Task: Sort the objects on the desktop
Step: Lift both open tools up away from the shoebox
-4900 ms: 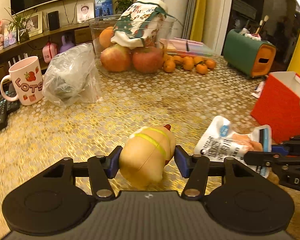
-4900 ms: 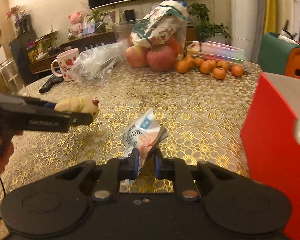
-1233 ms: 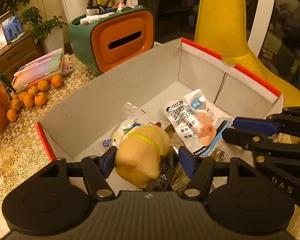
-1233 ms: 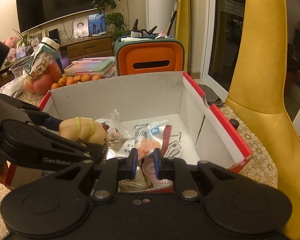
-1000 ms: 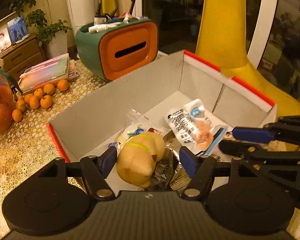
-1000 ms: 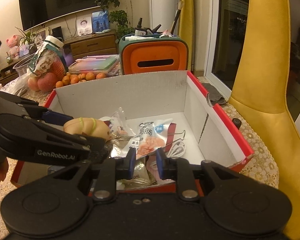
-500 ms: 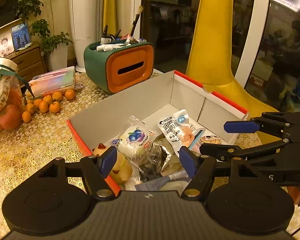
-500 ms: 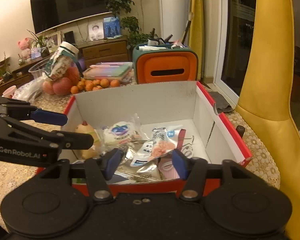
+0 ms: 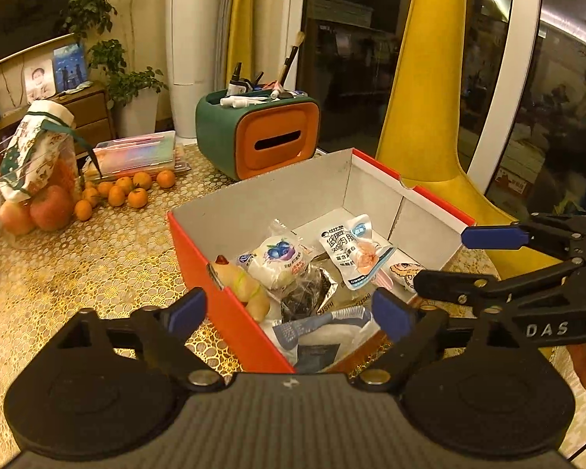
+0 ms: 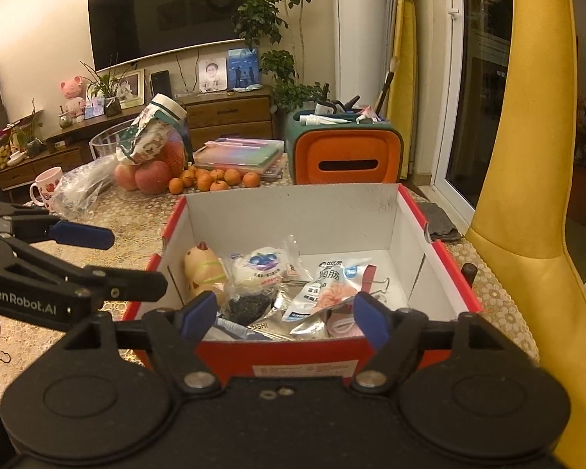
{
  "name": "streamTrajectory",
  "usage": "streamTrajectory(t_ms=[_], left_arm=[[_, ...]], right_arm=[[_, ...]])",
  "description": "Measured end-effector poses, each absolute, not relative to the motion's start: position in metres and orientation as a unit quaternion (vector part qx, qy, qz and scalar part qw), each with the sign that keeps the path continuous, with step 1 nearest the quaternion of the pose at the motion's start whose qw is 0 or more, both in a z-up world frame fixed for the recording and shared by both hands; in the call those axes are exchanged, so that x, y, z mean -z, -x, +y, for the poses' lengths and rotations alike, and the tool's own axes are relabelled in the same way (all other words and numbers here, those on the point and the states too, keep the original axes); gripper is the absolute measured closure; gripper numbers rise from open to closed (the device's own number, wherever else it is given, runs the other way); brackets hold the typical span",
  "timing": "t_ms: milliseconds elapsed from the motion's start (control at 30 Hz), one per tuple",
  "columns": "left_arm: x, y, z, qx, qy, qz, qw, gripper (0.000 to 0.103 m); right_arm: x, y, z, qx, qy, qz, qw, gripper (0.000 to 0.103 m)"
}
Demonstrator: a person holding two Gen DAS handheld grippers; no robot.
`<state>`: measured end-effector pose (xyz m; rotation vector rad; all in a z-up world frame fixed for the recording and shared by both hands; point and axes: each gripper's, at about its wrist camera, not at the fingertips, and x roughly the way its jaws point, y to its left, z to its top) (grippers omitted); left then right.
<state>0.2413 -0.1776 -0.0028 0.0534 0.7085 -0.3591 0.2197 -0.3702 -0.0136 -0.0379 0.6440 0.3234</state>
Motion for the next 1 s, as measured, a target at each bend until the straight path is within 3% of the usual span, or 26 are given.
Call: streamTrajectory(t_ms=[1000], left_arm=[[-0.005,-0.177,-0.167,0.172,-0.049,0.313,0.933,0.001]], right_arm=[[0.016,-0.159,-0.373,-0.151,-0.015,0.307,0.94,0.021]])
